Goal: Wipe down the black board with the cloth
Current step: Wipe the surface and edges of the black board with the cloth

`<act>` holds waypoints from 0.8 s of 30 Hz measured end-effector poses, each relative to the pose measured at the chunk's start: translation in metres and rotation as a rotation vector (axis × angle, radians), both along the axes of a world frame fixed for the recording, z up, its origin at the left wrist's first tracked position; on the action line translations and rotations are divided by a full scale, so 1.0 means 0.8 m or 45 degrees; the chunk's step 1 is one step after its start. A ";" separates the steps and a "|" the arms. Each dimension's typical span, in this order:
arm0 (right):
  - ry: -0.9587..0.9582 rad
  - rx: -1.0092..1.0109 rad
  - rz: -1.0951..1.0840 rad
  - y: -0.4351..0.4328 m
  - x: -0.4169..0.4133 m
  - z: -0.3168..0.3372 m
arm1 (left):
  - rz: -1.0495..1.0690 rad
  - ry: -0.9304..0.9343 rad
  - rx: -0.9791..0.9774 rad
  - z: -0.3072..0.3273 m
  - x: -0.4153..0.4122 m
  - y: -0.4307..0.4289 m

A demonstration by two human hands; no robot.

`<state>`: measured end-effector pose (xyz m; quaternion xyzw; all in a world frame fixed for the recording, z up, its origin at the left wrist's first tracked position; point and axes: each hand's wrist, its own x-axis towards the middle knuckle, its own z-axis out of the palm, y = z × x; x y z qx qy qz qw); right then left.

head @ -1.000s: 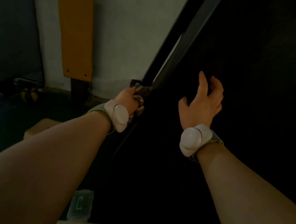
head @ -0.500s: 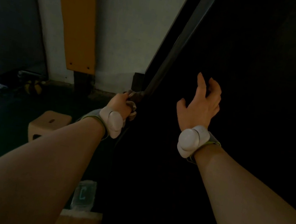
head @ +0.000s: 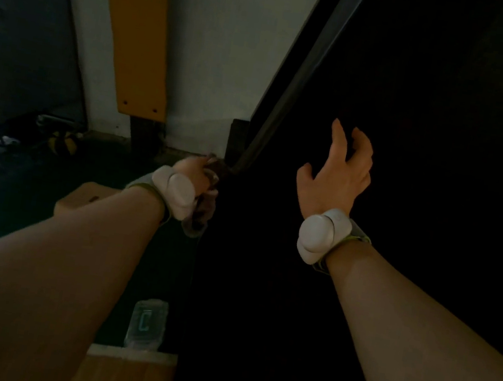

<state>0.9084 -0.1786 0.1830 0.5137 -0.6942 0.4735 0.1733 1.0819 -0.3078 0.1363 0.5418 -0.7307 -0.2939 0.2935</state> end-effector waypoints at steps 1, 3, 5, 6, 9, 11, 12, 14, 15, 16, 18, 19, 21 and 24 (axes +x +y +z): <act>0.000 -0.013 0.006 0.000 0.000 0.001 | 0.047 0.091 -0.054 0.011 0.000 0.000; -0.001 -0.034 0.003 -0.002 -0.001 0.003 | 0.161 0.312 -0.150 0.032 -0.001 0.005; 0.004 -0.041 -0.013 -0.003 0.000 0.005 | 0.164 0.422 -0.218 0.044 -0.010 0.015; 0.005 -0.045 -0.019 -0.005 0.000 0.005 | 0.093 0.387 -0.235 0.044 -0.017 0.023; -0.014 -0.059 -0.006 -0.009 0.003 -0.001 | -0.149 0.390 -0.210 0.024 -0.032 0.029; -0.013 -0.067 -0.001 -0.011 0.006 -0.007 | -0.176 0.638 -0.106 0.011 -0.032 0.024; -0.012 -0.073 -0.005 -0.012 0.006 -0.011 | -0.198 0.708 -0.083 0.005 -0.031 0.019; -0.021 -0.081 -0.009 -0.013 0.006 -0.017 | -0.178 0.714 -0.017 0.000 -0.029 0.019; -0.025 -0.079 -0.008 -0.015 0.006 -0.022 | -0.149 0.657 -0.005 -0.005 -0.029 0.020; -0.026 -0.084 -0.009 -0.014 0.006 -0.023 | -0.135 0.586 0.013 -0.005 -0.028 0.023; -0.017 -0.091 -0.008 -0.013 0.006 -0.027 | -0.100 0.455 0.030 -0.001 -0.025 0.027; -0.013 -0.095 -0.008 -0.012 0.006 -0.028 | -0.100 0.422 0.025 -0.004 -0.023 0.024; -0.014 -0.089 -0.010 -0.012 0.005 -0.032 | 0.028 0.450 0.069 -0.008 -0.025 0.027; -0.013 -0.053 0.004 -0.009 0.005 -0.037 | 0.043 0.377 0.024 -0.019 -0.023 0.020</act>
